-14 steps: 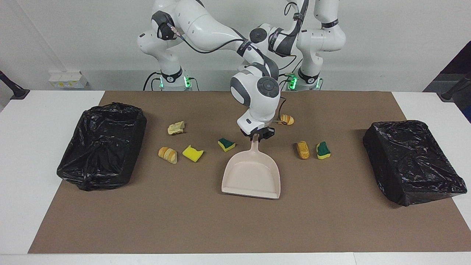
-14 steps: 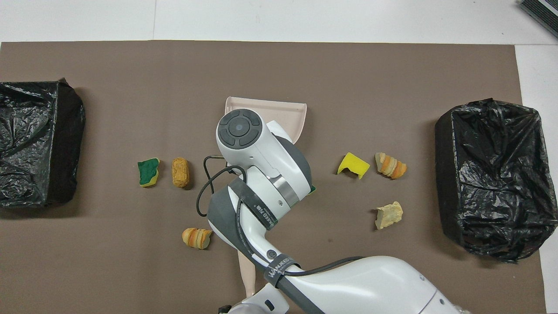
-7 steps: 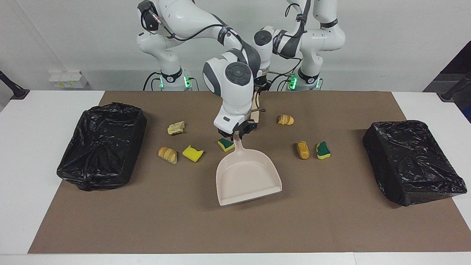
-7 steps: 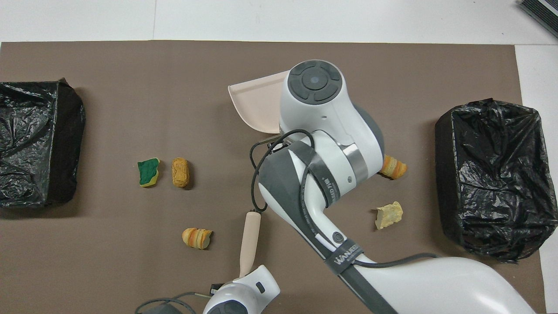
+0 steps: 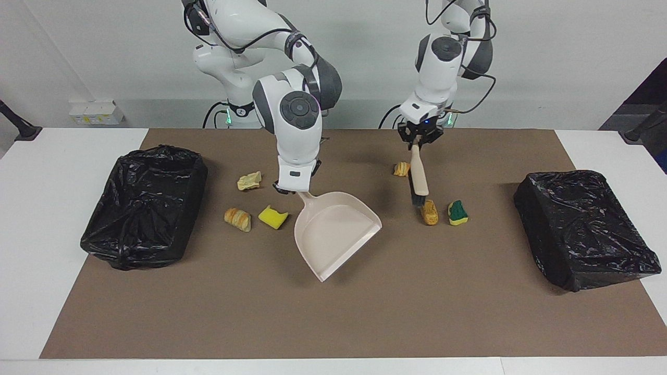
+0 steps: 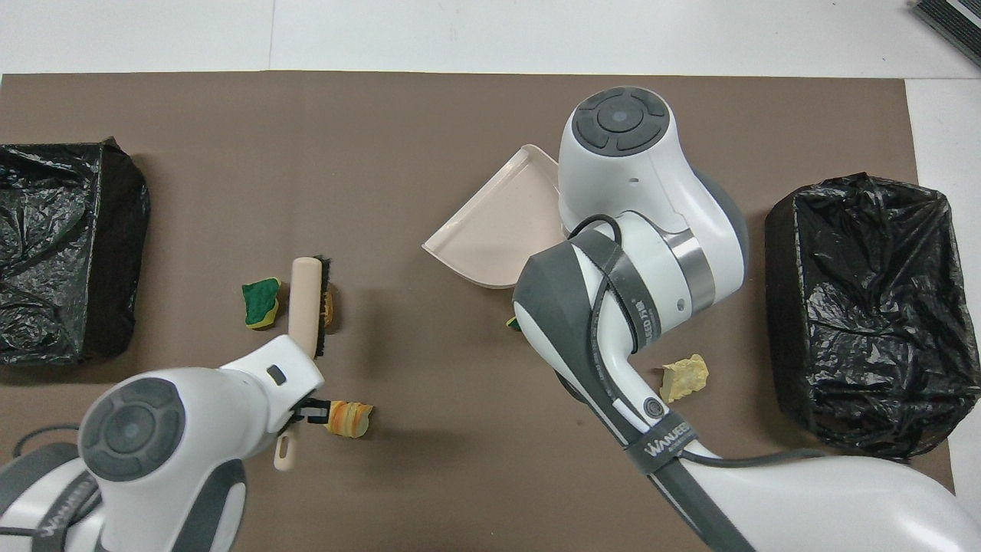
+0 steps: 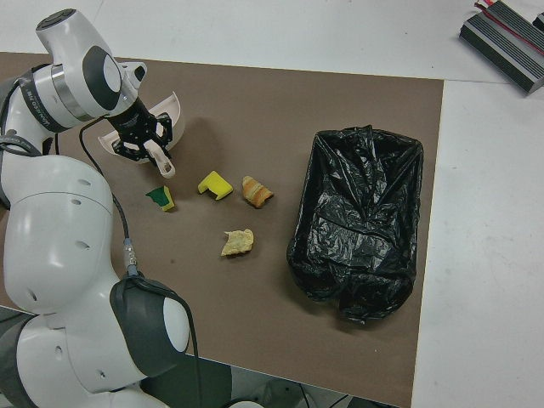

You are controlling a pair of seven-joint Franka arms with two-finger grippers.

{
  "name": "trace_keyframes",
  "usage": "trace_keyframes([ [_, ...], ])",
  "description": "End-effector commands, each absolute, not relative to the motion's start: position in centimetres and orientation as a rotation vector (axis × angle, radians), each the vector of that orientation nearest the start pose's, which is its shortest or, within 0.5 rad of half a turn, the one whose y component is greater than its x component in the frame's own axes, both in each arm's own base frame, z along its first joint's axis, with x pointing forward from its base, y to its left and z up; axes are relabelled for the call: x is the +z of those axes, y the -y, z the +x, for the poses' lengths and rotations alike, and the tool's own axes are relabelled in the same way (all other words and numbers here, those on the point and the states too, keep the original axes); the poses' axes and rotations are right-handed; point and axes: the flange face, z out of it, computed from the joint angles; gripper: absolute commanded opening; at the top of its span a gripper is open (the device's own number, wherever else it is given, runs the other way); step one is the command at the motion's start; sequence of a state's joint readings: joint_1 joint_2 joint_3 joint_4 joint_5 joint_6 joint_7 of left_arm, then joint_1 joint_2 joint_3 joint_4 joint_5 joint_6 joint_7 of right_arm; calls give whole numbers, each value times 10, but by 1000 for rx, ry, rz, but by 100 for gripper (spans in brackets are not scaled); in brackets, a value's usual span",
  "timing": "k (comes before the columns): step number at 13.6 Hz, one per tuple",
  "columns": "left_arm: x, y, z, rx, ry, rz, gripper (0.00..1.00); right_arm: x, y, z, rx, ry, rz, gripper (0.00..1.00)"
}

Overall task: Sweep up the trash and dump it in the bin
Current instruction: 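Lift the brush with the left gripper while the right gripper positions the dustpan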

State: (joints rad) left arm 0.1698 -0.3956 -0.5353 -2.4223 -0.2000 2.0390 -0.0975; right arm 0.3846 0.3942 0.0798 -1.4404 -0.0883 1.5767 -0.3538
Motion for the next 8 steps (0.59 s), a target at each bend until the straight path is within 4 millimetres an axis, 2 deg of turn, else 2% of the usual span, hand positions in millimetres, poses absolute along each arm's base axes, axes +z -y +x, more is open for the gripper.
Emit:
trace_keyframes([
  [1,426,110,456,97,-231,-3124,0,447,-268,558,449,1597,-2787,0],
  [3,415,63,481,112,-188,-3093,0,442,-266,554,447,1788,-2673,0],
  [4,404,48,487,130,-206,-3062,0,440,-271,549,444,1833,-2647,0],
  [6,386,13,492,167,-125,-3076,0,435,-276,539,477,1960,-2623,0],
  [7,379,8,492,184,-121,-3079,0,431,-295,527,482,2069,-2600,0],
  [8,371,9,490,214,-129,-3078,0,429,-304,519,475,2134,-2588,0],
])
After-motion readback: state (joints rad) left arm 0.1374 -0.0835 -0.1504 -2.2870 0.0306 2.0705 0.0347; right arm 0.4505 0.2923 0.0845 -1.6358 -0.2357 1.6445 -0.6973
